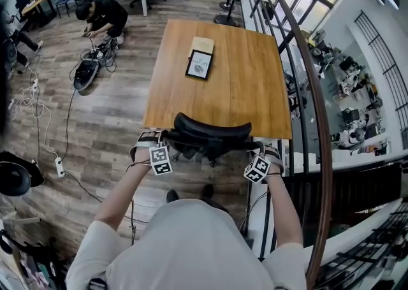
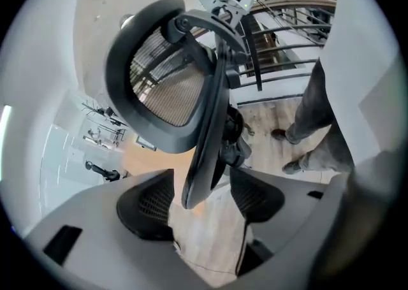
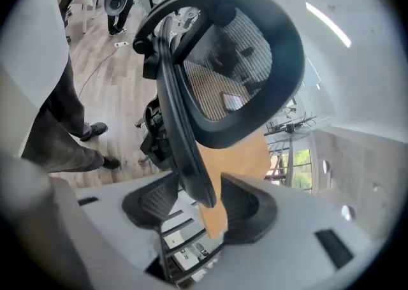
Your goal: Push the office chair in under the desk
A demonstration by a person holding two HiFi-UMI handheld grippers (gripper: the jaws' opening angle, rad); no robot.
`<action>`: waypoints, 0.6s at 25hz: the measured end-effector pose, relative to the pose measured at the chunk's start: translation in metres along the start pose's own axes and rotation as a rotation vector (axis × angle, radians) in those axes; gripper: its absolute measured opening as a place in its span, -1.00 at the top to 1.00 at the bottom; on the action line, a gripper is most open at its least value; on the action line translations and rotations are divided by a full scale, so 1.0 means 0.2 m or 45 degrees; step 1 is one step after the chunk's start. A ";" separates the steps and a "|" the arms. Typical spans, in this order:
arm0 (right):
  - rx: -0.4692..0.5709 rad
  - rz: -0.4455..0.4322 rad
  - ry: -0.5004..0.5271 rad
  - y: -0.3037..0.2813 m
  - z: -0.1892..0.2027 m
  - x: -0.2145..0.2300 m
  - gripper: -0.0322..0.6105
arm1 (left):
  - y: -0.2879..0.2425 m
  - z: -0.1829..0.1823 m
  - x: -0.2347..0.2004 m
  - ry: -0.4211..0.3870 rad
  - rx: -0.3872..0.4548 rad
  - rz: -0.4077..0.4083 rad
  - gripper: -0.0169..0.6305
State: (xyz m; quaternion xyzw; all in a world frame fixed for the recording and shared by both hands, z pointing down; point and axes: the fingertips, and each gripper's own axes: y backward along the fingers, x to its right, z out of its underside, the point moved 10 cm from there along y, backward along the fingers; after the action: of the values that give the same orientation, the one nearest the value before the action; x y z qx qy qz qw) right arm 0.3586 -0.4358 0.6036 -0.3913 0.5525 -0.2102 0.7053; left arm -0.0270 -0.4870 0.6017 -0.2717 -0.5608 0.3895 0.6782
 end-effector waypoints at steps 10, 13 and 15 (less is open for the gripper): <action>0.173 0.079 -0.377 0.33 -0.21 -0.03 0.30 | 0.29 0.04 -0.12 0.395 0.302 0.029 0.29; 0.242 0.069 -0.556 0.44 -0.25 -0.04 0.30 | 0.38 0.01 -0.13 0.422 0.399 0.025 0.40; 0.308 0.047 -0.692 0.52 -0.26 -0.03 0.30 | 0.43 -0.01 -0.15 0.462 0.467 0.024 0.43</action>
State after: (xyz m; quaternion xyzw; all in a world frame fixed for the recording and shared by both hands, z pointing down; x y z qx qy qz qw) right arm 0.2938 -0.3860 0.5217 -0.3361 0.3215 -0.1491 0.8726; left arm -0.0455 -0.4644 0.5156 -0.2149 -0.3473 0.4359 0.8020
